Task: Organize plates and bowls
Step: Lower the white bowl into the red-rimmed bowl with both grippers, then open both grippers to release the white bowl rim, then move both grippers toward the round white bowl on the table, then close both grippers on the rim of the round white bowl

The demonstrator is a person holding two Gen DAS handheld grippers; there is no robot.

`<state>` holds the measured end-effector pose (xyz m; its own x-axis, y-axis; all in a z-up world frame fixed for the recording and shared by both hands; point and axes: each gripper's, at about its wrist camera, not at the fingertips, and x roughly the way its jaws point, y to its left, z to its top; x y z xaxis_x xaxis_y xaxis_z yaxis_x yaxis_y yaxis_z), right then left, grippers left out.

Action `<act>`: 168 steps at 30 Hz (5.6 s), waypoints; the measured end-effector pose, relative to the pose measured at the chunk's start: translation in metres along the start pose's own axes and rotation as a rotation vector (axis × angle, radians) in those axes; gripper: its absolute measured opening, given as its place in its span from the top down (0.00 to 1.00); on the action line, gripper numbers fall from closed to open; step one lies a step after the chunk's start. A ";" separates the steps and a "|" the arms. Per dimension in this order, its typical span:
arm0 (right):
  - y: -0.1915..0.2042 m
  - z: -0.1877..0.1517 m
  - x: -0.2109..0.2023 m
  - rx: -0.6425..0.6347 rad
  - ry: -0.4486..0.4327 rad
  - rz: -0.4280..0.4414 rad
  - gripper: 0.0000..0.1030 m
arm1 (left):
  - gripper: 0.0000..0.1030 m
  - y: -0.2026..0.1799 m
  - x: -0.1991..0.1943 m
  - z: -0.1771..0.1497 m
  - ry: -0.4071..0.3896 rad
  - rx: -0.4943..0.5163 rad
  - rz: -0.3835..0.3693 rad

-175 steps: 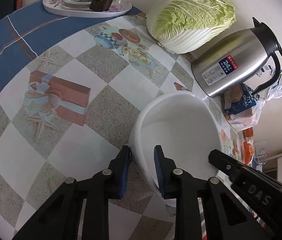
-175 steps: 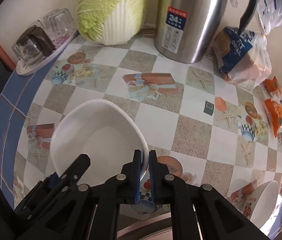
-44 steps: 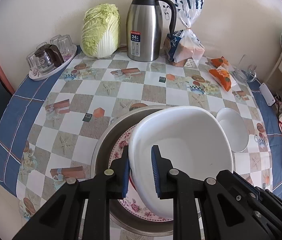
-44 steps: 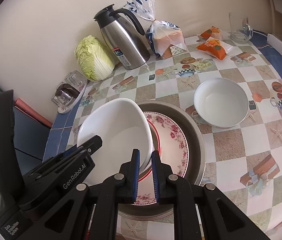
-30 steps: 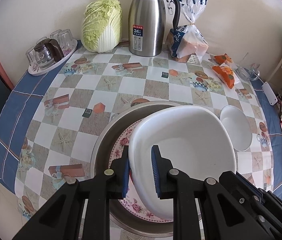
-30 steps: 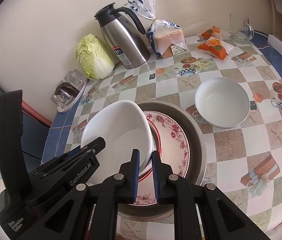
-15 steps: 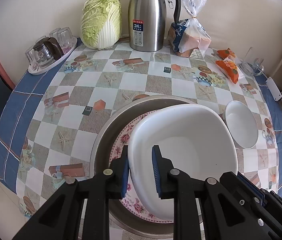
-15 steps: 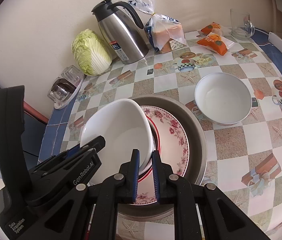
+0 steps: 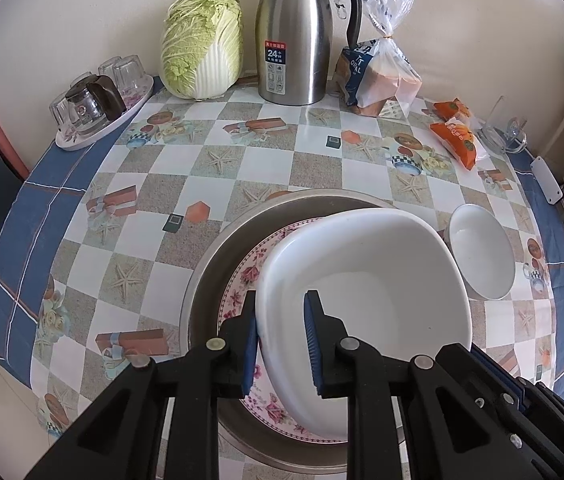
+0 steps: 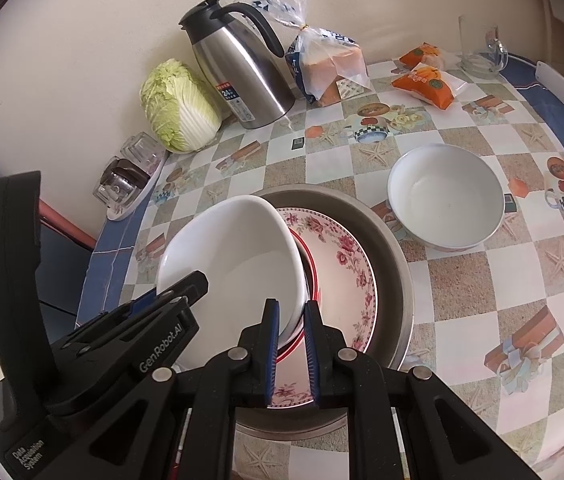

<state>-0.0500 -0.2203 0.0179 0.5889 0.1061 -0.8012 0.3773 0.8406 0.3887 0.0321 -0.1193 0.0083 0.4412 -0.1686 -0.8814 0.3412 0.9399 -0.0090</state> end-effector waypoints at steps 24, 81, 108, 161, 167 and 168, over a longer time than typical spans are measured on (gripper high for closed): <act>0.000 0.007 -0.037 -0.005 -0.115 -0.020 0.85 | 0.59 0.016 -0.045 0.008 -0.105 -0.039 -0.045; -0.042 0.018 -0.060 0.052 -0.282 -0.169 0.00 | 0.11 0.038 -0.054 0.012 -0.181 -0.120 0.150; -0.174 0.026 -0.066 0.240 -0.161 -0.407 0.00 | 0.11 -0.118 -0.049 0.038 -0.286 0.145 -0.078; -0.158 0.050 0.045 0.203 -0.082 -0.298 0.83 | 0.26 -0.164 0.065 0.053 0.017 0.144 -0.203; -0.161 0.050 0.039 0.207 -0.088 -0.326 0.91 | 0.26 -0.163 0.065 0.053 0.023 0.143 -0.212; -0.163 0.050 0.038 0.213 -0.089 -0.326 0.91 | 0.26 -0.164 0.066 0.053 0.025 0.142 -0.214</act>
<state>-0.0536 -0.3795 -0.0533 0.4698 -0.2026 -0.8592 0.6888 0.6928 0.2133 0.0496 -0.3002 -0.0232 0.3263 -0.3503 -0.8780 0.5389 0.8320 -0.1316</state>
